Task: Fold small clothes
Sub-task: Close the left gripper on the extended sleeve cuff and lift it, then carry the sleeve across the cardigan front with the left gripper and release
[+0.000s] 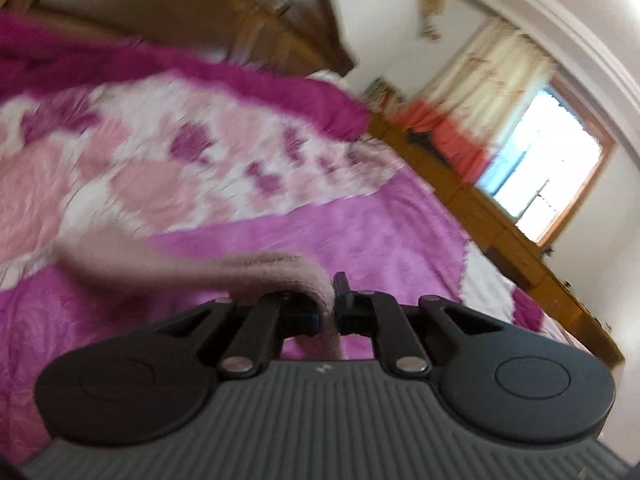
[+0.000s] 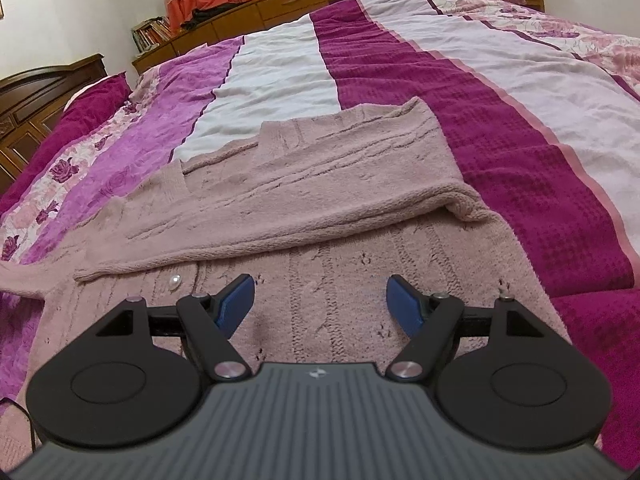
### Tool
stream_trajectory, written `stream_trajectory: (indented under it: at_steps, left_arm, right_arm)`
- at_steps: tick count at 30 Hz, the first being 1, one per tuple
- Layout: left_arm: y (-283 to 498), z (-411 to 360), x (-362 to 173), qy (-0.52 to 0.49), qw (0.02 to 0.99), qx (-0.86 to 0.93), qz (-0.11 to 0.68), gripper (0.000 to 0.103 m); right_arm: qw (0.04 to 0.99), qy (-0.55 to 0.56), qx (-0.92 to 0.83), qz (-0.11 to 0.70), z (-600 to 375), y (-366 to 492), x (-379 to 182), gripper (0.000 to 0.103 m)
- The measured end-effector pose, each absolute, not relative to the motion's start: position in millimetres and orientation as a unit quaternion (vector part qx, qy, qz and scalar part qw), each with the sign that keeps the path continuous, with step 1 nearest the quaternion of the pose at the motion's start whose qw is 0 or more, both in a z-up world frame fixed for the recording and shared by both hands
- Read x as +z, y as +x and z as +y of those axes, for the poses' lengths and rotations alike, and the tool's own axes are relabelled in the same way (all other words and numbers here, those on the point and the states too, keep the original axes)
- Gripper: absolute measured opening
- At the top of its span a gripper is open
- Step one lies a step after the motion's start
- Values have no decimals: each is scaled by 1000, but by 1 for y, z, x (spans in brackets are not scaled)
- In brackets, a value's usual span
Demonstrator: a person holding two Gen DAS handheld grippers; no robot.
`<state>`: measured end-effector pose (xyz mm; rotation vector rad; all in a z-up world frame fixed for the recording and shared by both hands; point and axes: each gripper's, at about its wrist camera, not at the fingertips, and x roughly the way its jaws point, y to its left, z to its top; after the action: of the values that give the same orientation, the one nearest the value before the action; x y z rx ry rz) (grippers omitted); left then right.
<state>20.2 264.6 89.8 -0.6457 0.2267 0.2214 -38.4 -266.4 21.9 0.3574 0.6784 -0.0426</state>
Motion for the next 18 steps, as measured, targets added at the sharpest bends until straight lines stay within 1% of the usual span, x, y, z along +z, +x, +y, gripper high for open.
stream_trajectory:
  at_steps: [6,11,18]
  left_arm:
    - [20,202,126,-239,965,54,93,8]
    - [31,146,131,-199,975,13,101,9]
    - [51,81,128,-181,976,-41,114,9]
  right_arm:
    - [926,187,-20,327,-270,-41,21,79]
    - [926,198,-19,322,-274,-44,21,79]
    - [925,209,-17,317,-279,-46,19,79]
